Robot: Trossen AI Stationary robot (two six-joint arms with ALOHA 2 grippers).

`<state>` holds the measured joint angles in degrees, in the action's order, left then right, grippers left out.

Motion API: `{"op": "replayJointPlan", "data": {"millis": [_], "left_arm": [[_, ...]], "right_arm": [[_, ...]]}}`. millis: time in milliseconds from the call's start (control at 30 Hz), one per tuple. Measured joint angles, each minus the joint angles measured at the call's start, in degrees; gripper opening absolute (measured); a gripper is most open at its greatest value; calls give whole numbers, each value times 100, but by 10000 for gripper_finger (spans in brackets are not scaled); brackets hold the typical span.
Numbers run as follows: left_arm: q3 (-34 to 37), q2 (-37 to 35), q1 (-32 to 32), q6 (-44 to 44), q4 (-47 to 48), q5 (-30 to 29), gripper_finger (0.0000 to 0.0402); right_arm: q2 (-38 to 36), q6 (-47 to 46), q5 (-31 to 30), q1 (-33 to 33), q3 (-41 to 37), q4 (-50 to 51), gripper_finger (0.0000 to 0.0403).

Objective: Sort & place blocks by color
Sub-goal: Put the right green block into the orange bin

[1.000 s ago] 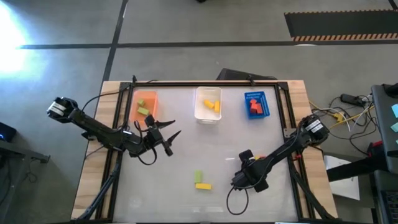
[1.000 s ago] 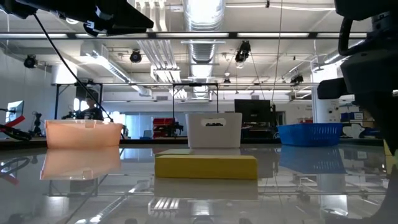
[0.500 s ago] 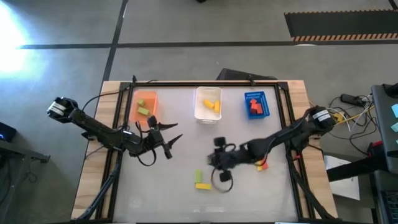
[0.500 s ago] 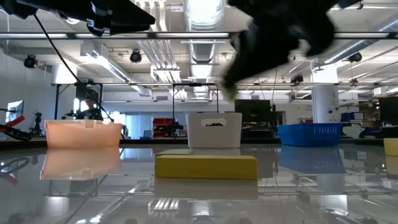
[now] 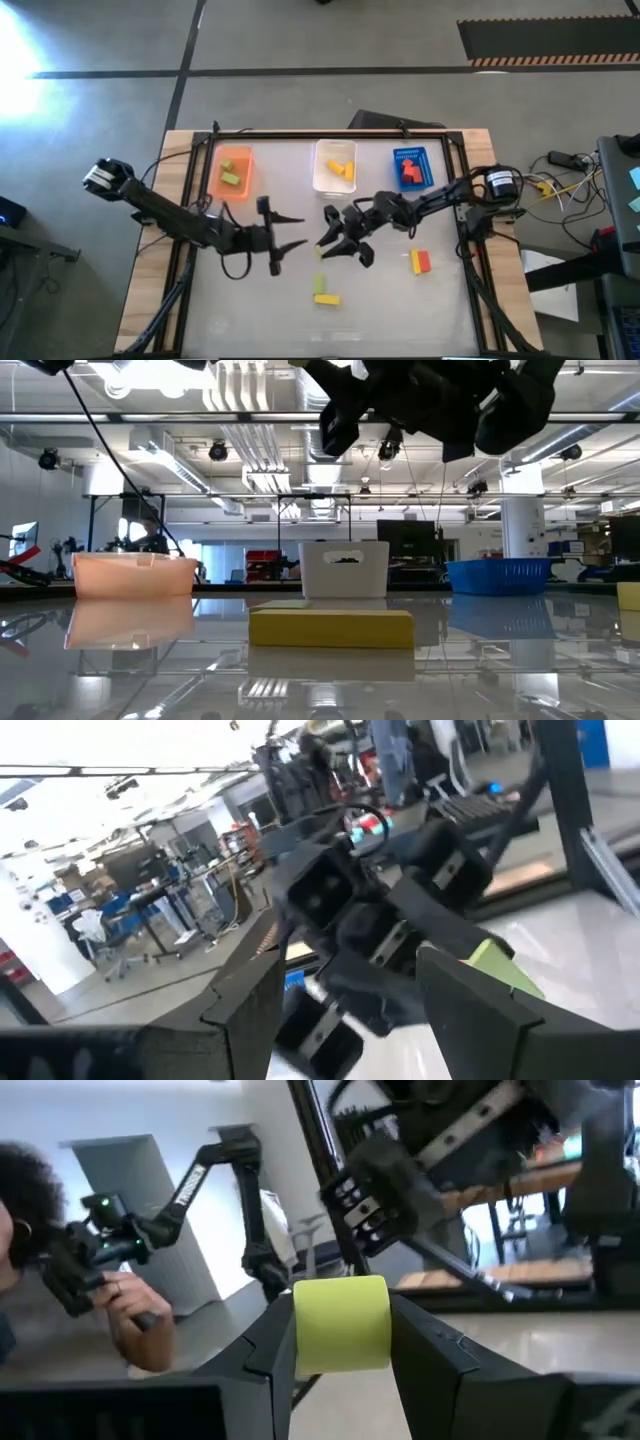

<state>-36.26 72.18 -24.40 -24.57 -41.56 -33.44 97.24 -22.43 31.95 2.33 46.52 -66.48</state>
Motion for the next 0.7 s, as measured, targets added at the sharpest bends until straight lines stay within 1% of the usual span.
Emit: {"op": "replayJointPlan", "data": {"millis": [100,200,400,533,700], "left_arm": [[-238,419,-2,-151,11,8,210],[-337,638,-36,-165,31,10,210],[-327,540,-332,-145,420,17,210],[-329,560,-571,2,472,50,210],[-335,582,-654,173,518,37,210]], "right_arm": [[58,-126,74,0,11,40,115],[52,-282,106,-2,11,-11,115],[51,-782,105,0,28,-22,115],[51,-806,104,-2,31,-8,115],[51,-808,100,-2,31,-10,115]]}}
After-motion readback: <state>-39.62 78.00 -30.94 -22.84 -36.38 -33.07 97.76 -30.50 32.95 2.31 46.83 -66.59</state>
